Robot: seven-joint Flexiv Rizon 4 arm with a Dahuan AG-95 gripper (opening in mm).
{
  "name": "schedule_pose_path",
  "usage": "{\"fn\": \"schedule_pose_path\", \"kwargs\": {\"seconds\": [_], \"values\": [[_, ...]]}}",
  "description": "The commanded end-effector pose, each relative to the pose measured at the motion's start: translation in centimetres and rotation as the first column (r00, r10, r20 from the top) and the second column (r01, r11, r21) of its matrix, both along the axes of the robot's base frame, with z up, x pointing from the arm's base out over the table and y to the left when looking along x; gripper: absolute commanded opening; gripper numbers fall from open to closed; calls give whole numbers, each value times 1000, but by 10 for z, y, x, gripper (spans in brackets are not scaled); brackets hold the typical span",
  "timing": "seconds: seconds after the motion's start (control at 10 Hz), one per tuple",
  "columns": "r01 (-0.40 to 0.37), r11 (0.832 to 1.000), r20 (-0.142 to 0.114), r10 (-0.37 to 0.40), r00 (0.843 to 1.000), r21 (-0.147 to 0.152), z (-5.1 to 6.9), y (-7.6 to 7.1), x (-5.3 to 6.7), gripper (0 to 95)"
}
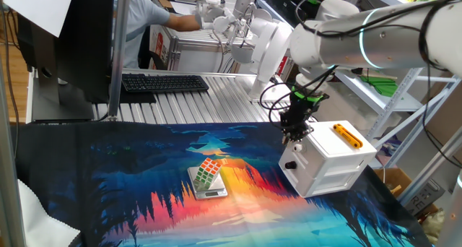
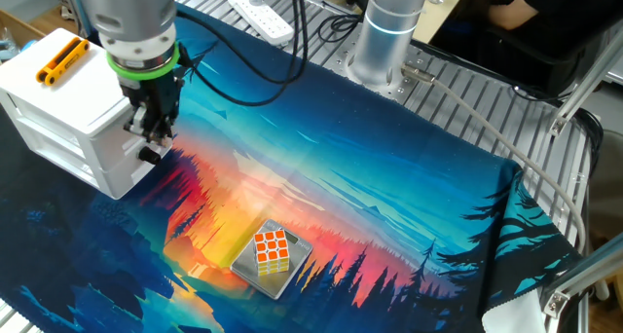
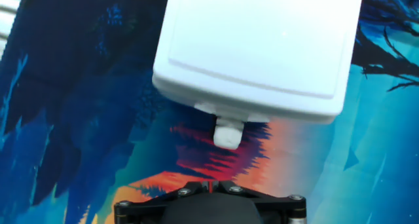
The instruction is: Grasp the handle and open the drawer
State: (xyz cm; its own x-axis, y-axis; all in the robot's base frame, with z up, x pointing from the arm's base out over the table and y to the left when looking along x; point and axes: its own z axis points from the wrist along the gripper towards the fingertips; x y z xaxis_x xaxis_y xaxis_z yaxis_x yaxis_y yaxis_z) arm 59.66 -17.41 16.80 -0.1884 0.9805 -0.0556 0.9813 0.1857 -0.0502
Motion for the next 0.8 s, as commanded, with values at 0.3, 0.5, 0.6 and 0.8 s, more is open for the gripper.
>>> {"fn": "schedule_pose_path", "kwargs": {"seconds": [0.3, 0.5, 0.6, 0.8], "values": [[145, 989, 16, -146, 989, 8, -5, -9, -6, 190], [175, 985, 20, -175, 984, 4, -6, -9, -6, 190], [172, 985, 18, -172, 985, 4, -6, -10, -7, 190], [142, 990, 16, -142, 990, 6, -6, -10, -7, 190]]}}
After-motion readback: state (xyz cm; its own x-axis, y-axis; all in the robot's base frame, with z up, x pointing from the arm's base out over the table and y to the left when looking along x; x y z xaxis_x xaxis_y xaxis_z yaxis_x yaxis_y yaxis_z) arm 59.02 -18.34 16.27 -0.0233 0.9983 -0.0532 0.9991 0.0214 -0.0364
